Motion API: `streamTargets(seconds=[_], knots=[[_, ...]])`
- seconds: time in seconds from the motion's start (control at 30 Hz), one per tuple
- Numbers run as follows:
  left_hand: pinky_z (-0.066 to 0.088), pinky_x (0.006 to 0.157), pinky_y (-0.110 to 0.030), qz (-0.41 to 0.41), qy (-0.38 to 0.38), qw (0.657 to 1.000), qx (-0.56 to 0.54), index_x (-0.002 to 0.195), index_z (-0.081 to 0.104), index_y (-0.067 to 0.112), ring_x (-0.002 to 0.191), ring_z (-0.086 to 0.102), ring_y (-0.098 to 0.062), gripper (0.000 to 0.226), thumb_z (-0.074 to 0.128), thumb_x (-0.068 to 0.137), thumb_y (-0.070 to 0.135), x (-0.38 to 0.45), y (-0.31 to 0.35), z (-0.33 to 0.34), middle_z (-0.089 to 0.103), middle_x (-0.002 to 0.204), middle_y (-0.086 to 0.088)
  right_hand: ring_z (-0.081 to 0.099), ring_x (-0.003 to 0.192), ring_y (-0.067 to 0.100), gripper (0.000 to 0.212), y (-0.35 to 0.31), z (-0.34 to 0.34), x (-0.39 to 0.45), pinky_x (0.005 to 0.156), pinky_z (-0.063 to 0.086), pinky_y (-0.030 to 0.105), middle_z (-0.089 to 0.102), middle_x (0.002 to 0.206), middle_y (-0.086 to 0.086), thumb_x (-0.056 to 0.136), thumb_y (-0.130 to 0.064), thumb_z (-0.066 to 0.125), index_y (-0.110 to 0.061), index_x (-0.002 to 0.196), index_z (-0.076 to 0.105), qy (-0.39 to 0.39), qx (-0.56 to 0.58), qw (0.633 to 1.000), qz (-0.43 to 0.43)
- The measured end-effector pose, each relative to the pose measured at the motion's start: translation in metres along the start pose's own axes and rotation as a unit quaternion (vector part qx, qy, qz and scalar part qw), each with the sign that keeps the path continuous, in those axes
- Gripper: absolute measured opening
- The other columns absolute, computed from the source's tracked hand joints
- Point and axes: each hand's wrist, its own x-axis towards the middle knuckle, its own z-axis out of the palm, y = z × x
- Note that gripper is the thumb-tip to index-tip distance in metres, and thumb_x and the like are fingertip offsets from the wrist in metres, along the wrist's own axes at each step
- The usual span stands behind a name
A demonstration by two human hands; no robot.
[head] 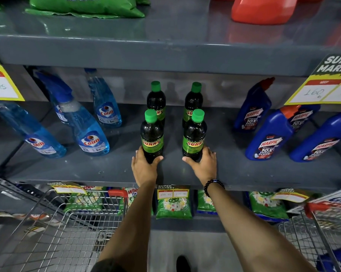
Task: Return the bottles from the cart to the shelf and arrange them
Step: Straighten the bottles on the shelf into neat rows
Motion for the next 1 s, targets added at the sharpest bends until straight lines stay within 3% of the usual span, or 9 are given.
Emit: streamTargets(seconds=[0.1,0.23,0.33,0.43,0.53,0.7,0.8,1.0], knots=[[0.021,0.118,-0.049,-0.011,-0.041,0.999,0.001,0.144,0.024,0.013,0.141,0.023,-0.032,0.095,0.078,0.068,0.031,0.000,-0.003,-0.005,0.038,0.149,-0.012,0.038,0.132,0.031,0.095,-0.002,-0.003,-0.003,0.117,0.013,0.042,0.047,0.139,0.015,0.062,-0.045,0.078,-0.004,0.136,0.034,-0.023,-0.015,1.000,-0.014],[0.013,0.120,-0.044,0.012,-0.059,0.997,0.056,0.147,0.011,0.008,0.144,0.014,-0.033,0.105,0.075,0.070,0.041,-0.010,-0.013,-0.023,0.024,0.154,-0.016,0.028,0.139,0.031,0.108,-0.002,-0.001,-0.024,0.119,0.011,0.042,0.032,0.149,0.020,0.064,-0.045,0.078,0.001,0.142,0.019,0.011,-0.031,0.999,0.011],[0.009,0.120,-0.040,0.024,-0.034,0.996,0.082,0.146,0.014,0.004,0.144,0.015,-0.031,0.099,0.069,0.074,0.046,-0.023,-0.031,-0.047,0.023,0.154,-0.018,0.025,0.140,0.033,0.106,-0.009,0.005,-0.052,0.119,0.014,0.042,0.029,0.150,0.023,0.068,-0.048,0.074,0.003,0.142,0.018,0.039,-0.070,0.996,0.045],[0.018,0.119,-0.044,0.021,-0.003,0.995,0.094,0.143,0.022,0.000,0.141,0.024,-0.035,0.092,0.068,0.076,0.044,-0.028,-0.050,-0.079,0.032,0.150,-0.022,0.037,0.134,0.034,0.089,-0.025,0.020,-0.084,0.117,0.022,0.042,0.042,0.142,0.023,0.071,-0.044,0.072,0.001,0.137,0.032,0.055,-0.084,0.995,0.020],[0.027,0.113,-0.050,0.016,0.011,0.994,0.107,0.137,0.032,-0.002,0.133,0.033,-0.040,0.084,0.070,0.075,0.041,-0.022,-0.067,-0.113,0.041,0.141,-0.025,0.039,0.132,0.032,0.074,-0.052,0.045,-0.111,0.114,0.027,0.041,0.046,0.140,0.020,0.078,-0.041,0.067,-0.004,0.134,0.038,-0.001,-0.071,0.997,-0.025],[0.033,0.108,-0.050,-0.006,0.031,0.995,0.092,0.129,0.039,-0.003,0.127,0.038,-0.040,0.075,0.072,0.074,0.038,-0.003,-0.090,-0.161,0.047,0.134,-0.024,0.036,0.135,0.029,0.070,-0.108,0.086,-0.116,0.109,0.035,0.040,0.041,0.146,0.013,0.083,-0.040,0.061,-0.012,0.140,0.032,-0.152,-0.043,0.982,-0.101],[0.036,0.106,-0.048,-0.031,0.078,0.995,0.054,0.127,0.041,-0.001,0.123,0.042,-0.038,0.073,0.074,0.072,0.034,0.011,-0.099,-0.182,0.050,0.130,-0.022,0.042,0.128,0.031,0.074,-0.141,0.108,-0.102,0.101,0.039,0.039,0.045,0.141,0.017,0.081,-0.038,0.066,-0.014,0.141,0.030,-0.204,-0.009,0.975,-0.091],[0.040,0.101,-0.051,-0.087,0.118,0.989,0.001,0.125,0.041,0.001,0.118,0.047,-0.037,0.077,0.078,0.067,0.035,0.056,-0.120,-0.212,0.052,0.125,-0.020,0.037,0.135,0.026,0.090,-0.180,0.151,-0.054,0.101,0.037,0.032,0.037,0.148,0.011,0.072,-0.029,0.077,-0.016,0.144,0.025,-0.251,0.083,0.964,-0.030]])
